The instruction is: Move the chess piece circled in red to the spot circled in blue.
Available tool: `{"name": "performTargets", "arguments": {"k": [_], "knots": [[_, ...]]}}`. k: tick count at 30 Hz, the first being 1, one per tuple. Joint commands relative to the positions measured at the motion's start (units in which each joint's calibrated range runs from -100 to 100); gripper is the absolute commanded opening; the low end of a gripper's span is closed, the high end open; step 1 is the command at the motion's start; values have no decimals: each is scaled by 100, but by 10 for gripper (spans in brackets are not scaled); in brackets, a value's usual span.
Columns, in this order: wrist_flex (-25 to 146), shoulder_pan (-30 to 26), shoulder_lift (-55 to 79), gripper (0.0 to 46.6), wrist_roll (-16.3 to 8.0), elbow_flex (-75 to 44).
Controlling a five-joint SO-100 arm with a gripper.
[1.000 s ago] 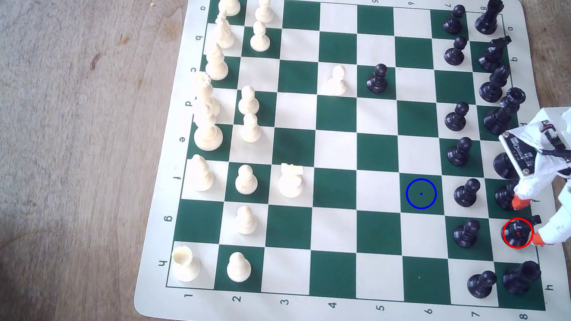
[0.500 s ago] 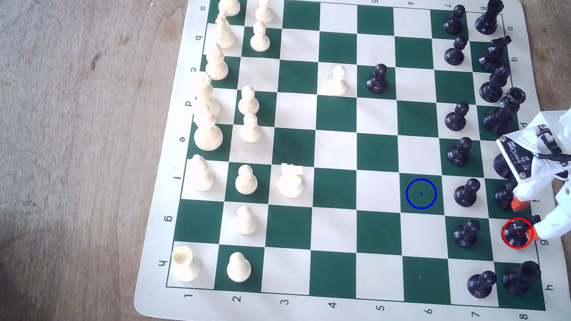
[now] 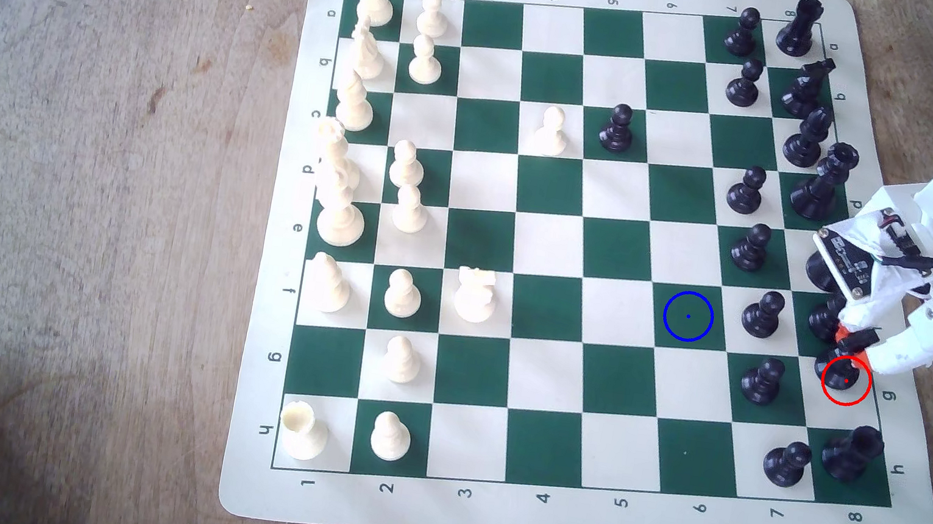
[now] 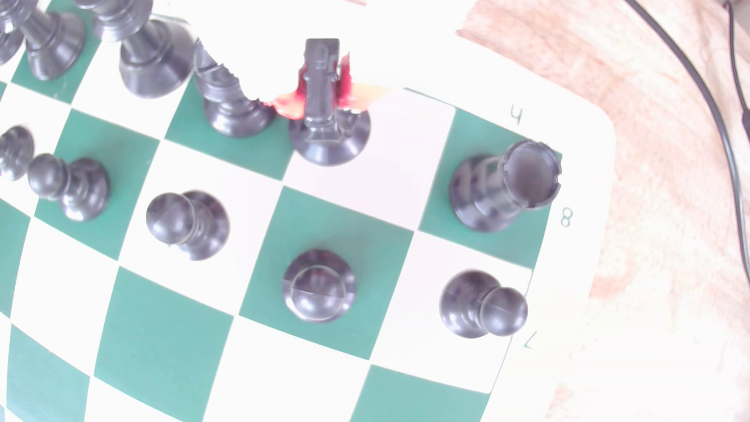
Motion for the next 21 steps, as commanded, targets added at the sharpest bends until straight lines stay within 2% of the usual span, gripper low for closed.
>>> {"name": "performTargets", "arguments": {"k": [1,12,16,17,21], "knots": [[215,-15,-19,4,0,-460],[788,321,-172,4,15,-2047],[805,791,-129,4,151,-2373],[690,1049,-70,3,215,-2382],[395,1448,193,3,244,-2382]]}}
